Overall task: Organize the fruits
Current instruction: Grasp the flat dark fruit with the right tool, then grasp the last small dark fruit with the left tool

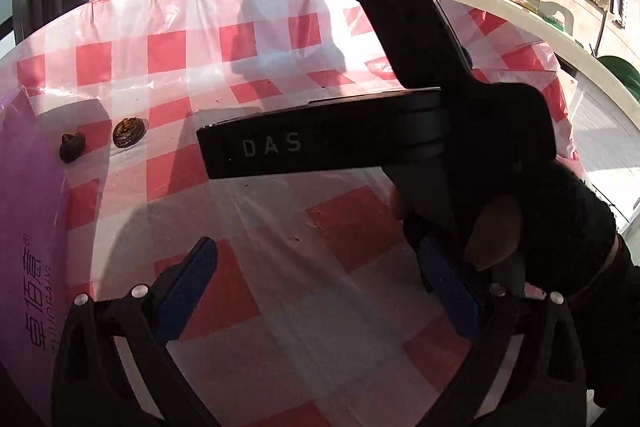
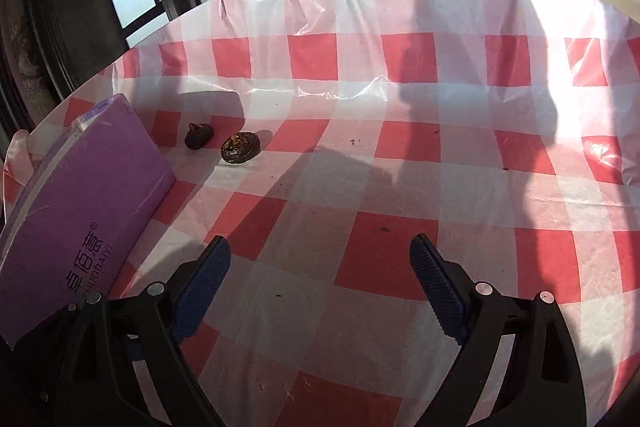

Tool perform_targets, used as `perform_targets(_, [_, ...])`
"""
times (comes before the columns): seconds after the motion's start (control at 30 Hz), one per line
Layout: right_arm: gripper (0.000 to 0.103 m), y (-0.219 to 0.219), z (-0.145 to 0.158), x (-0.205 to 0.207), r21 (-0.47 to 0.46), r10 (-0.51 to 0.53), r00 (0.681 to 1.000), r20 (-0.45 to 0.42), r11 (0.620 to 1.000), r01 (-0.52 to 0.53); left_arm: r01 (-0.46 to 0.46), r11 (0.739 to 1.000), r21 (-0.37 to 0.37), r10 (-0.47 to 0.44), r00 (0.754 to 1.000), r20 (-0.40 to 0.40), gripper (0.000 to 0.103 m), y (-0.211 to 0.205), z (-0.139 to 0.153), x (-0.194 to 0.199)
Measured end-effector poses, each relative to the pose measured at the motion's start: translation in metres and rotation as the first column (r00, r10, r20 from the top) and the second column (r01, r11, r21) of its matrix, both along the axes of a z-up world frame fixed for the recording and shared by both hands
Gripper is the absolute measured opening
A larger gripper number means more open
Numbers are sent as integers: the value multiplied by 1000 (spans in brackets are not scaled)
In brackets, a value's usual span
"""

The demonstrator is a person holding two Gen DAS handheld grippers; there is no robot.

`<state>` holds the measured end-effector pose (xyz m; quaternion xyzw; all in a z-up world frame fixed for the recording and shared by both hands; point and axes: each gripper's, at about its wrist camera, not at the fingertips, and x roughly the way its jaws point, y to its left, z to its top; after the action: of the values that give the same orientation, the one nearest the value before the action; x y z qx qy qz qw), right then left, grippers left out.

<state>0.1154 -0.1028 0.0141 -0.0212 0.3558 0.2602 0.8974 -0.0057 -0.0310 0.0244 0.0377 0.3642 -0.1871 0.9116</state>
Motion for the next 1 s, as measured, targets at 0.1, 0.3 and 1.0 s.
perform_targets(0.1, [88,17,1,21,23,95,995,-12,995,-95,-7,1000,-30,7,1000,-9,101,6,0,2])
perform_targets(0.3, [88,62,7,65,-27,260,965,-3,965,-260,44,994,-103,-47,999,-27,101,12,0,5])
perform_targets(1.0, [41,68,1,69,-187,219,975,18,959,-212,15,997,-80,-17,1000,-18,101,7,-1,7])
